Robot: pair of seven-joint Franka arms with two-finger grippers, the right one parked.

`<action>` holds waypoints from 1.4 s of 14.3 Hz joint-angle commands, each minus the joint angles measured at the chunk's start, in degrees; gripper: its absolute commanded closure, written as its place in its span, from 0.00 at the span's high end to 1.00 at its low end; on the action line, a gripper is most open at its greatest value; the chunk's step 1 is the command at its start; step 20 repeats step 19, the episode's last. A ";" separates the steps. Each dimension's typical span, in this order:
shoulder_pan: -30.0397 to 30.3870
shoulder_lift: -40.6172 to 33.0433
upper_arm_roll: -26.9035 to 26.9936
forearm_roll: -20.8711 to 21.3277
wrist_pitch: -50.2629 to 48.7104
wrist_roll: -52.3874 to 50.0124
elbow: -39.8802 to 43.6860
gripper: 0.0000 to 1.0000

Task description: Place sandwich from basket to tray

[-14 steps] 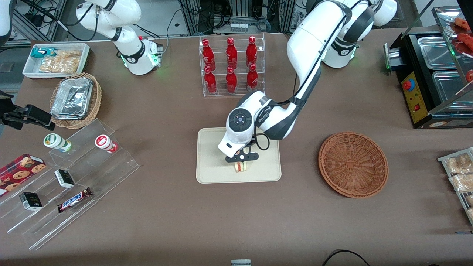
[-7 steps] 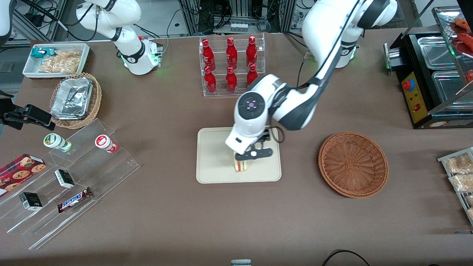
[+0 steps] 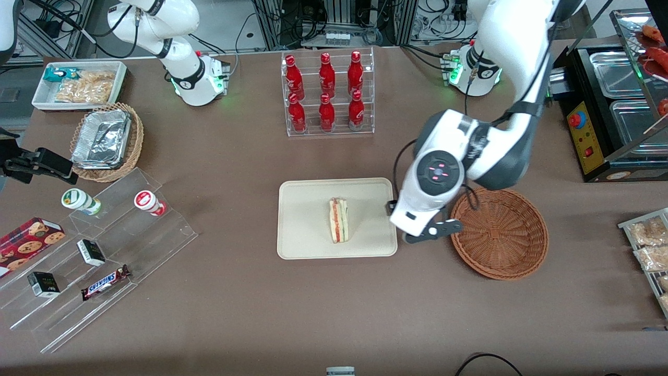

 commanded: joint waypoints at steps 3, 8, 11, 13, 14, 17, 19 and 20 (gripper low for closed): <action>6.46 -12.05 -0.43 0.42 -0.28 11.29 -12.48 1.00; 13.92 -21.55 -0.52 -0.02 -2.20 25.18 -20.05 1.00; 20.34 -26.56 -0.87 -0.54 -8.18 36.60 -20.14 1.00; 24.38 -30.25 -1.39 -0.63 -10.56 43.20 -20.14 1.00; 25.96 -31.66 -1.57 -0.63 -10.74 44.53 -20.14 1.00; 27.12 -34.13 -1.13 -0.63 -10.39 47.18 -19.44 1.00; 27.12 -34.83 -0.96 -0.81 -10.04 46.40 -18.83 1.00; 27.12 -34.83 -0.96 -0.81 -10.04 46.40 -18.83 1.00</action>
